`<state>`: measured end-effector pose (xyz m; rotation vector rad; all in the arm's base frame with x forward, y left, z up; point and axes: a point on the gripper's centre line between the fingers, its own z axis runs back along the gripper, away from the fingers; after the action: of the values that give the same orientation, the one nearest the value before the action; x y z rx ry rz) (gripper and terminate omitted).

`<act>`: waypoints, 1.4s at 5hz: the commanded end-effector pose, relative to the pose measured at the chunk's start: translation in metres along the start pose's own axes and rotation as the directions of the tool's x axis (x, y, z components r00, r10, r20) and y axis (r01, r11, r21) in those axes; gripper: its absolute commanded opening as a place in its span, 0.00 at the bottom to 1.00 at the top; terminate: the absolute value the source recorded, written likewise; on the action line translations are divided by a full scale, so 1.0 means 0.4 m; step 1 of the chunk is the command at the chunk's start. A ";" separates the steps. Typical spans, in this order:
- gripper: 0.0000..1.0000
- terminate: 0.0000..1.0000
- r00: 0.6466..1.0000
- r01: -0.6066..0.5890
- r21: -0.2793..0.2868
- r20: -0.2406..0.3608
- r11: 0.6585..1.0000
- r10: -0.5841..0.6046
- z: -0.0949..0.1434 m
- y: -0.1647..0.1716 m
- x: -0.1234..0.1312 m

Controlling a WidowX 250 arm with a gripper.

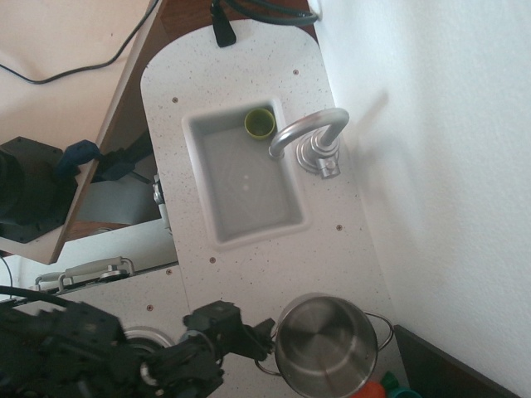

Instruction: Pick up pot

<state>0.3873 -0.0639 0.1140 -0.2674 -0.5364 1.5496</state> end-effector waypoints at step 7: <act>1.00 0.00 0.999 0.014 -0.105 -0.032 0.994 -0.017 -0.081 0.014 -0.044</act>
<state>0.3954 -0.0748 0.0689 -0.3472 -0.5898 1.4821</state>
